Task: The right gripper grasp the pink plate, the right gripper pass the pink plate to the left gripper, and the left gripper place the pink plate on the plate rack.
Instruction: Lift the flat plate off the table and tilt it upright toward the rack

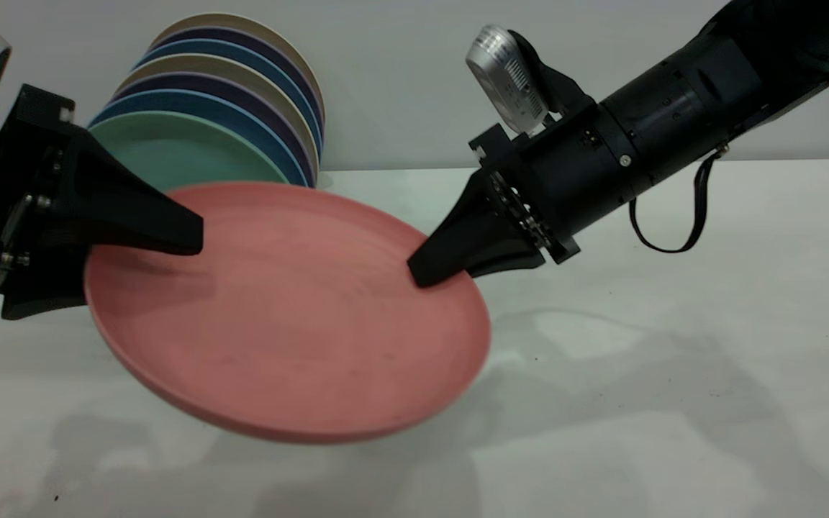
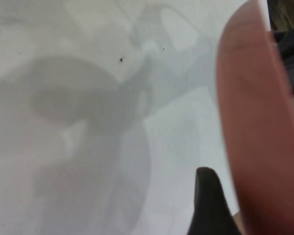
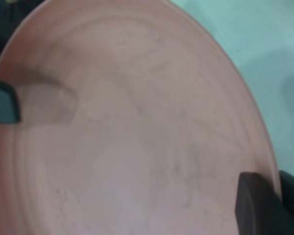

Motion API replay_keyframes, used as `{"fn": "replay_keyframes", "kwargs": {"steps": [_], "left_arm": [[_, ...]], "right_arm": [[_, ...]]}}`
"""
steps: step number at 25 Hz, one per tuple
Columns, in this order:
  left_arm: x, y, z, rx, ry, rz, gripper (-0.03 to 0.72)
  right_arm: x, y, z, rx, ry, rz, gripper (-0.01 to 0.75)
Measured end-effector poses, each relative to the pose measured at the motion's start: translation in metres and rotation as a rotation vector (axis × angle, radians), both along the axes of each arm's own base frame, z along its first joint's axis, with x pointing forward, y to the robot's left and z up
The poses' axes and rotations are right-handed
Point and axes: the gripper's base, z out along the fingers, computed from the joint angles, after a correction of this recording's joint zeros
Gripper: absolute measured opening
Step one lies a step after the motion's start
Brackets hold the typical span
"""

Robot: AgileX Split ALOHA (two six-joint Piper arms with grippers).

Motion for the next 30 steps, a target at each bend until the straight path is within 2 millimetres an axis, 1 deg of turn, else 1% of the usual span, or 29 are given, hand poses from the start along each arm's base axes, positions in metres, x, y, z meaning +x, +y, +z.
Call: {"fn": "replay_keyframes", "kwargs": {"steps": [4, 7, 10, 11, 13, 15, 18, 21, 24, 27, 30], "left_arm": [[0.0, 0.0, 0.0, 0.007, -0.001, 0.003, 0.425], [0.0, 0.001, -0.001, 0.009, -0.002, 0.0, 0.337], [0.0, 0.001, -0.001, 0.015, -0.002, 0.005, 0.175], [0.001, 0.002, -0.002, 0.027, -0.003, 0.014, 0.133], [0.001, 0.003, -0.002, 0.038, -0.007, 0.016, 0.126], [0.002, 0.003, -0.002, 0.044, -0.013, 0.013, 0.125], [0.002, 0.003, -0.002, 0.047, -0.018, 0.01, 0.125], [0.002, 0.003, -0.002, 0.048, -0.02, 0.007, 0.125], [0.002, 0.003, -0.002, 0.053, -0.032, -0.004, 0.125], [0.002, 0.003, -0.002, 0.059, -0.043, -0.014, 0.125], [0.002, 0.002, -0.002, 0.053, -0.044, -0.014, 0.125]], "right_arm": [[-0.004, 0.014, 0.005, 0.064, -0.01, 0.006, 0.019], [-0.004, 0.018, 0.005, 0.069, -0.052, 0.009, 0.021], [-0.002, 0.018, 0.005, 0.069, -0.078, 0.007, 0.031], [-0.002, 0.018, 0.005, 0.066, -0.08, 0.004, 0.04], [-0.002, 0.019, 0.005, 0.058, -0.088, -0.001, 0.067], [-0.002, 0.02, 0.004, 0.043, -0.096, -0.002, 0.11], [-0.002, 0.019, 0.003, 0.033, -0.099, -0.004, 0.222], [-0.001, 0.019, 0.003, 0.026, -0.101, -0.012, 0.358], [0.0, 0.019, 0.002, 0.021, -0.102, -0.018, 0.452], [0.001, 0.015, 0.003, 0.026, -0.086, -0.028, 0.496], [0.006, 0.003, 0.004, 0.045, -0.06, -0.05, 0.507]]}}
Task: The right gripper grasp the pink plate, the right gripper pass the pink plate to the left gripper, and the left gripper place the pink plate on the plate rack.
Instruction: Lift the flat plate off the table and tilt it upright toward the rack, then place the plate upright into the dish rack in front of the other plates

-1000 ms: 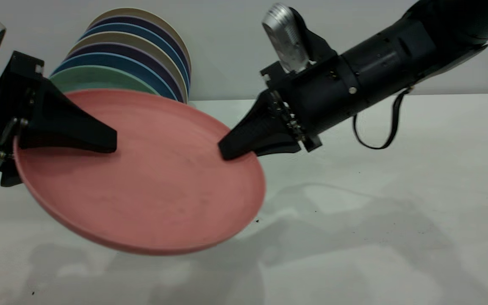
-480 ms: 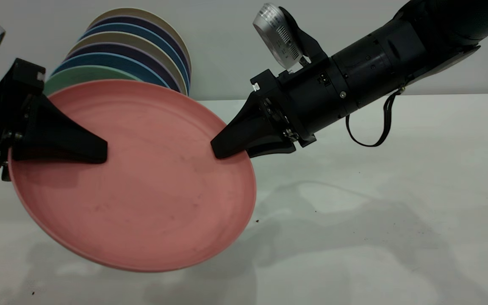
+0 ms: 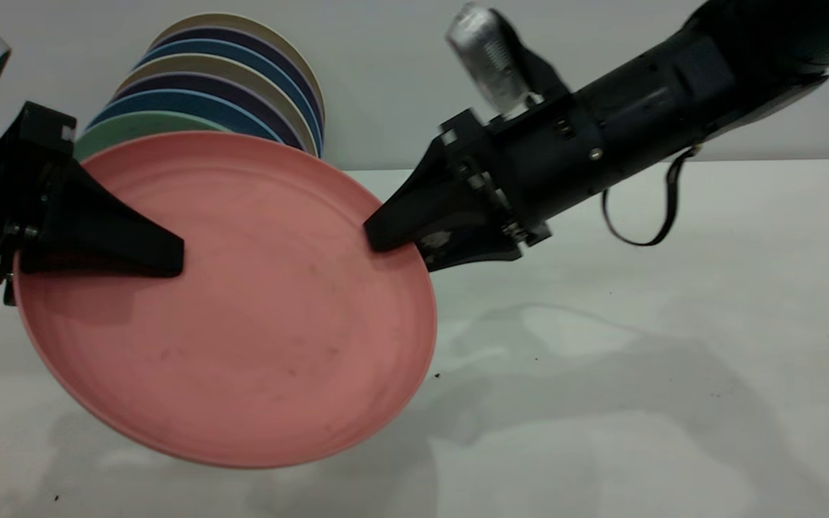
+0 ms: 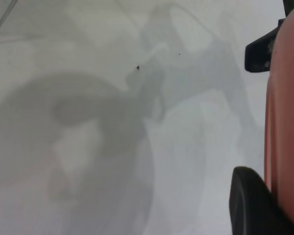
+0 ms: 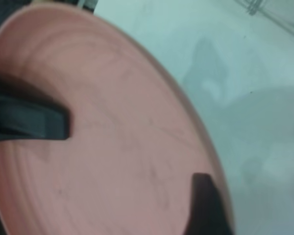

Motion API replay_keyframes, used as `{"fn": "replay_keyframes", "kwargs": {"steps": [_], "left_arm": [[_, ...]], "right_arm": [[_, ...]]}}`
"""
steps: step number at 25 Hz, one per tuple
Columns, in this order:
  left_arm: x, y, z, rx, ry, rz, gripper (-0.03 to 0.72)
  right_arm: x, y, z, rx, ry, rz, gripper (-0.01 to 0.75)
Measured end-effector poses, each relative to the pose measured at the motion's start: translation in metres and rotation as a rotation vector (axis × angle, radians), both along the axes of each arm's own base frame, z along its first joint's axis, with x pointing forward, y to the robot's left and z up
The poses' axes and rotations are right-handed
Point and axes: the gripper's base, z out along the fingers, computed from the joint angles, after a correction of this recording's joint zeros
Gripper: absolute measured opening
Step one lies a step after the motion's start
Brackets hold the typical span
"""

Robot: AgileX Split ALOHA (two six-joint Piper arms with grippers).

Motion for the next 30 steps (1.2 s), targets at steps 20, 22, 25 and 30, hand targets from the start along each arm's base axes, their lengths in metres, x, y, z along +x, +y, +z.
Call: {"fn": "replay_keyframes", "kwargs": {"steps": [20, 22, 25, 30], "left_arm": [[0.009, -0.001, 0.01, 0.125, -0.239, -0.219, 0.125], [0.015, -0.001, 0.02, 0.195, -0.364, -0.333, 0.125], [0.025, -0.001, 0.042, 0.314, -0.576, -0.506, 0.125], [0.037, 0.004, 0.065, 0.557, -0.825, -0.85, 0.125]], "right_arm": [[0.018, -0.127, -0.021, -0.319, 0.178, -0.115, 0.503], [0.016, -0.13, -0.024, -0.361, 0.194, -0.103, 0.491], [0.014, -0.133, -0.026, -0.399, 0.205, -0.085, 0.473], [0.013, -0.133, -0.026, -0.409, 0.21, -0.084, 0.465]]}}
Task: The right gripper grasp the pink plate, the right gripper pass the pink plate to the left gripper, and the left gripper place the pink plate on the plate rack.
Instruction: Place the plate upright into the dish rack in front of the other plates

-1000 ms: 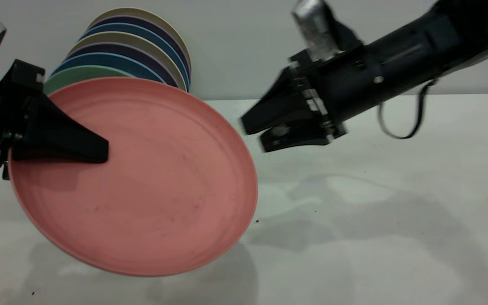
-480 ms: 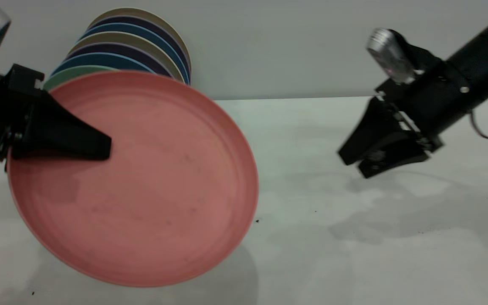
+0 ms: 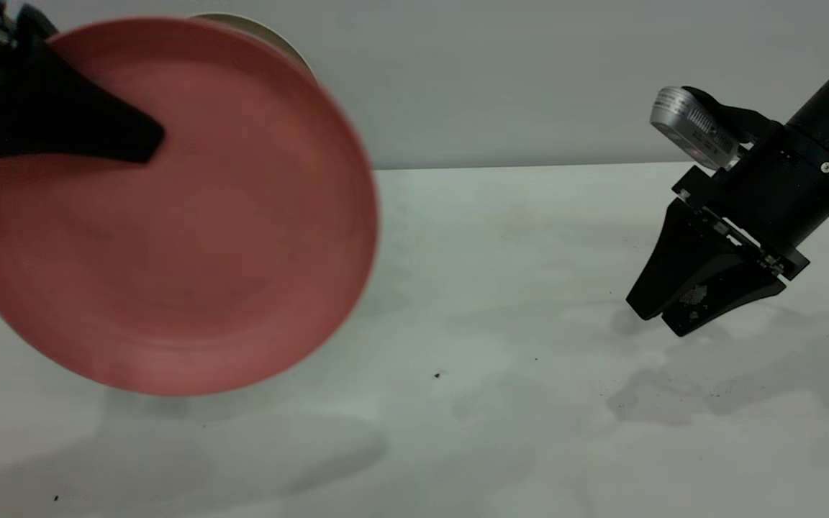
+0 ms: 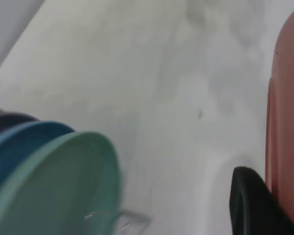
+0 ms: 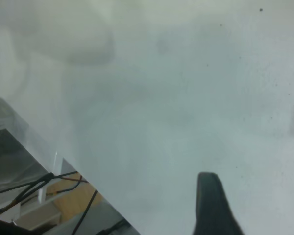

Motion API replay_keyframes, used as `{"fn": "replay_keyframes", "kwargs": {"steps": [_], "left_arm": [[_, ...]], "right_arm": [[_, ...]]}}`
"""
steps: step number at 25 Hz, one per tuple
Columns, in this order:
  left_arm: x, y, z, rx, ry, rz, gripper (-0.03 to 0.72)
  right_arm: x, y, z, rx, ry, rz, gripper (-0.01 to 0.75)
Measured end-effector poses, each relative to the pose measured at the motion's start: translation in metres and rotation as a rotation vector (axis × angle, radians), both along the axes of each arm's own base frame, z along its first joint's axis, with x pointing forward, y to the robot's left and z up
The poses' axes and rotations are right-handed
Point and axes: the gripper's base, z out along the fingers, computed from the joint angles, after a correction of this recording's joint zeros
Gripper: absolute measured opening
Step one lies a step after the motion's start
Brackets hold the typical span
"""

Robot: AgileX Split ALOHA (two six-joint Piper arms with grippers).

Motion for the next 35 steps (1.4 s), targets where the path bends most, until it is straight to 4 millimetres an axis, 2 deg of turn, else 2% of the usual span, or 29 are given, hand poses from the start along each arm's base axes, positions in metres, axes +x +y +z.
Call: {"fn": "replay_keyframes", "kwargs": {"steps": [7, 13, 17, 23, 30, 35], "left_arm": [[0.013, 0.01, 0.015, 0.244, -0.165, -0.166, 0.125], [0.027, 0.011, 0.038, 0.274, -0.279, -0.18, 0.125], [0.032, 0.012, 0.046, 0.285, -0.315, -0.162, 0.125], [0.036, 0.015, 0.045, 0.323, -0.342, -0.134, 0.125], [0.038, 0.017, 0.035, 0.373, -0.31, -0.188, 0.125], [0.048, 0.019, 0.034, 0.391, -0.319, -0.184, 0.125]], "right_arm": [[0.0, 0.0, 0.0, 0.0, 0.0, 0.0, 0.465], [0.001, 0.0, 0.0, -0.005, -0.005, -0.003, 0.465], [0.002, -0.003, -0.002, -0.04, -0.009, -0.031, 0.465], [0.002, -0.01, -0.008, -0.147, -0.001, -0.041, 0.465], [0.003, -0.012, -0.008, -0.164, -0.002, -0.048, 0.465], [0.003, -0.012, -0.008, -0.164, 0.0, -0.051, 0.463]]}}
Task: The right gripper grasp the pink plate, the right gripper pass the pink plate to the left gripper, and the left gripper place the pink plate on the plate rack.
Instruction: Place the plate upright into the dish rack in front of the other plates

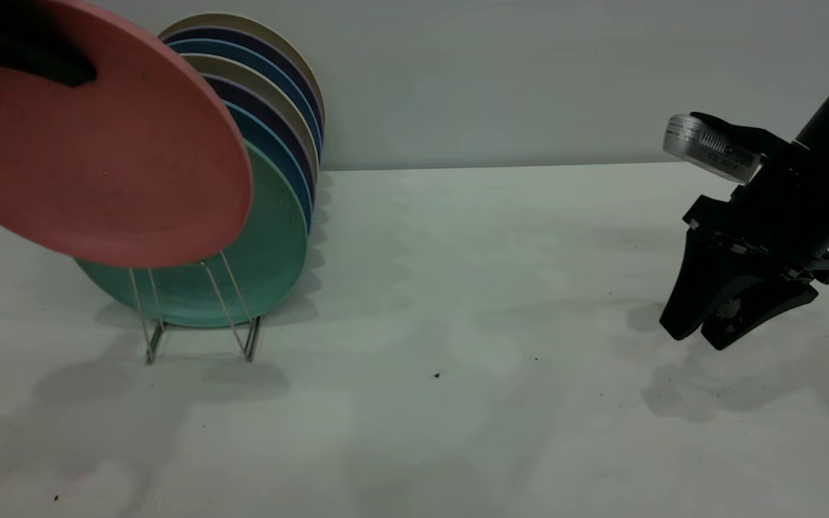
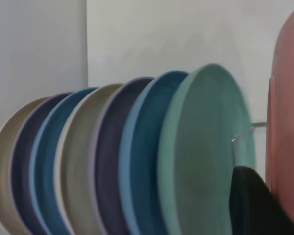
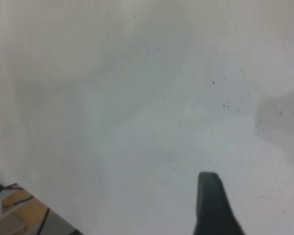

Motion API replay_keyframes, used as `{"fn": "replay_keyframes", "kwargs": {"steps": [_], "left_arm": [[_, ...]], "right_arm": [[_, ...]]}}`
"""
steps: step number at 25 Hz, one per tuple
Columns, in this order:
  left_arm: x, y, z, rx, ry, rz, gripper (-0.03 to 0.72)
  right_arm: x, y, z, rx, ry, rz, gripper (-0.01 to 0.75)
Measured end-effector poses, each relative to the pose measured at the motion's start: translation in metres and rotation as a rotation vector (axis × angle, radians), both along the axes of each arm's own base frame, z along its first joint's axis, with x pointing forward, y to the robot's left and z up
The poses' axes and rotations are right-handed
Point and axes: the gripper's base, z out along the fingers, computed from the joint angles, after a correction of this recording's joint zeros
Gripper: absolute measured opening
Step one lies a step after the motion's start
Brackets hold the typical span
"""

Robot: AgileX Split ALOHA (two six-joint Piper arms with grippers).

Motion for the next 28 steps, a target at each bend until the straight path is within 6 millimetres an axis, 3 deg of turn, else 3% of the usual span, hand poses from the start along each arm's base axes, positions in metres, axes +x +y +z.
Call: {"fn": "replay_keyframes", "kwargs": {"steps": [7, 28], "left_arm": [[0.013, 0.0, 0.003, 0.001, -0.019, 0.004, 0.125], [0.036, 0.004, -0.04, 0.029, 0.04, 0.058, 0.125]], "right_arm": [[0.0, 0.0, 0.0, 0.0, 0.002, -0.004, 0.463], [0.0, 0.0, 0.0, 0.0, 0.002, -0.004, 0.463]]}}
